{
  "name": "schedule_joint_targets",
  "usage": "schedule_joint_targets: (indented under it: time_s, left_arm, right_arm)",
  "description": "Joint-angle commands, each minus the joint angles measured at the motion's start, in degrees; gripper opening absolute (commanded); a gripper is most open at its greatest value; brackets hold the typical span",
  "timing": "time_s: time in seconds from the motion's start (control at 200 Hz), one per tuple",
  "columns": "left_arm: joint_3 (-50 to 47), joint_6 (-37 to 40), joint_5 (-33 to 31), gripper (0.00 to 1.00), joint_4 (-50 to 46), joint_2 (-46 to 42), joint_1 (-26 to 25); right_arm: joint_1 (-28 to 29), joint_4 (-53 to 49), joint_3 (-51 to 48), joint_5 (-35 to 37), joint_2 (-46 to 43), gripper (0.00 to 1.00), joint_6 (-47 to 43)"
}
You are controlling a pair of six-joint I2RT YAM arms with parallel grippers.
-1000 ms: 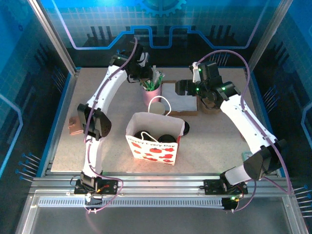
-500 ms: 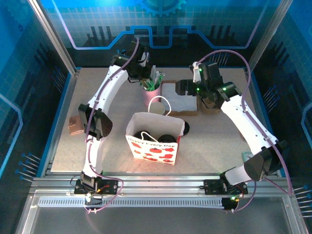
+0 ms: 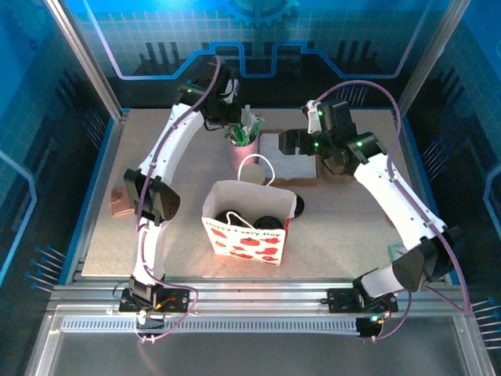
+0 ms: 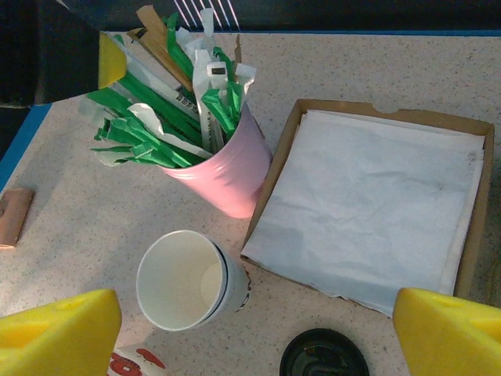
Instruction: Pack the takeout coffee
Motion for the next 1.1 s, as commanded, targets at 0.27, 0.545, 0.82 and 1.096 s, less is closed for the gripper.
schedule_joint_targets:
  time_s: [0.27, 0.545, 0.82, 1.096]
  left_arm:
    - [3.25, -0.33, -1.19, 0.03, -1.82, -2.41, -0.08]
    - [4.23, -0.53, -2.04, 0.00, -1.70, -3.77, -0.03]
    - [2.21, -1.10, -1.51, 0.00, 0.44, -7.76, -0.02]
    - [1.94, -1.49, -0.23, 0.00, 0.10, -9.37, -0.05]
  right_arm:
    - [1.15, 0.36, 0.30, -0.48, -0.45, 0.92, -1.44]
    - [1.37, 0.23, 0.49, -0.56, -0.45, 0.93, -1.83]
    - [1.66, 0.23, 0.78, -0.65, -0.45, 0.93, -2.43]
    - [2.14, 0.21, 0.76, -0.98, -0.41, 0.94, -2.78]
